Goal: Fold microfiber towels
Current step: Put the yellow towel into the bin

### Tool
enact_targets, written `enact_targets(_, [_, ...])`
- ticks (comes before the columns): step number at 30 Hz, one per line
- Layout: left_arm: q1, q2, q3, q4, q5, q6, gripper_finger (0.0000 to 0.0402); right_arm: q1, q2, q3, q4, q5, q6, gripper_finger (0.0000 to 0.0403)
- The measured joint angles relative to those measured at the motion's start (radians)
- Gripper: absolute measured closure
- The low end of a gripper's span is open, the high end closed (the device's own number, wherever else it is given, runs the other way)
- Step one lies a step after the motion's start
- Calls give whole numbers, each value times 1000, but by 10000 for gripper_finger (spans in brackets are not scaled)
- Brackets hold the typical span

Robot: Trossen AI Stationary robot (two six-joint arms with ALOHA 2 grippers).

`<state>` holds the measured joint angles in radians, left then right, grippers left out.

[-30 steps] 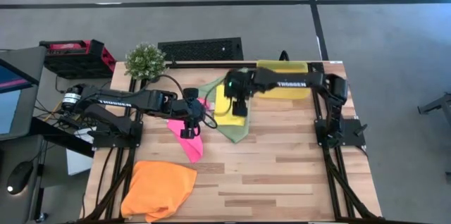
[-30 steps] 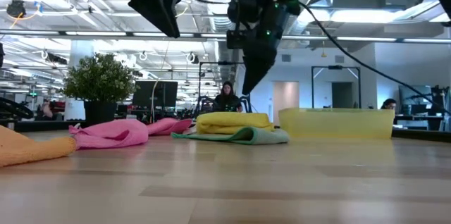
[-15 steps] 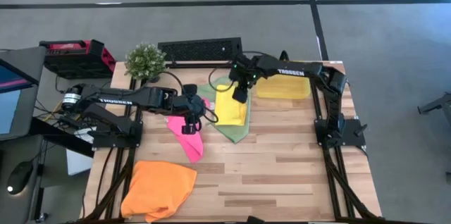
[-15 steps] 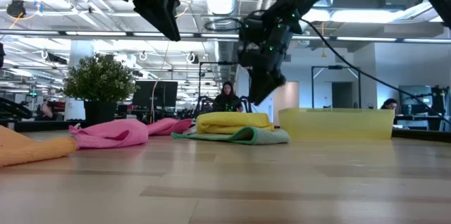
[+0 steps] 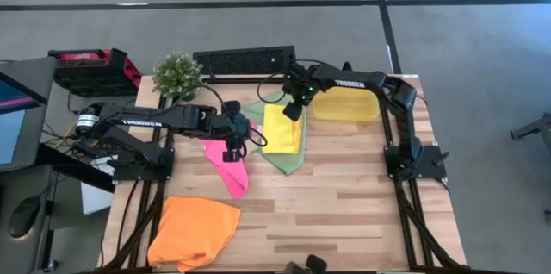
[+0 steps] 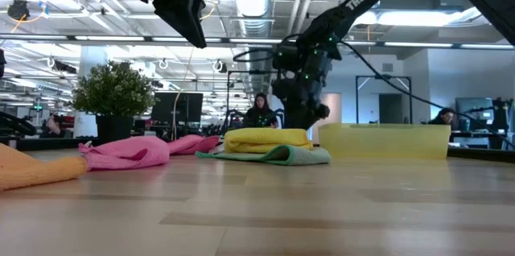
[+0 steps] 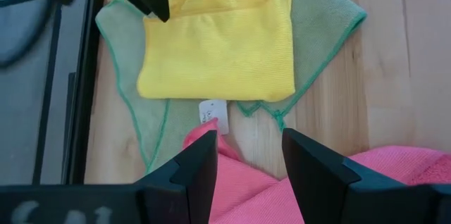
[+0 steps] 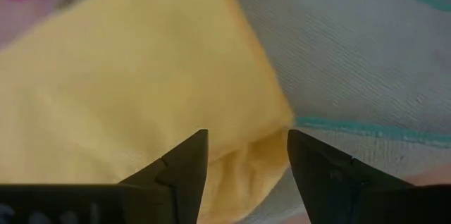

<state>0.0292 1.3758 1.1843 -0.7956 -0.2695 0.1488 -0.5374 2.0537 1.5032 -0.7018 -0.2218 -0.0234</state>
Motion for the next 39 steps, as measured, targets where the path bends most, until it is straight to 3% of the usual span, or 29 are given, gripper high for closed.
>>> enact_targets(7, [3, 0, 0, 0, 0, 5, 248, -4, -7, 1, 3, 78, -2, 184])
enact_targets(39, [4, 0, 0, -1, 1, 8, 248, 36, 60, 25, -24, 28, -29, 185])
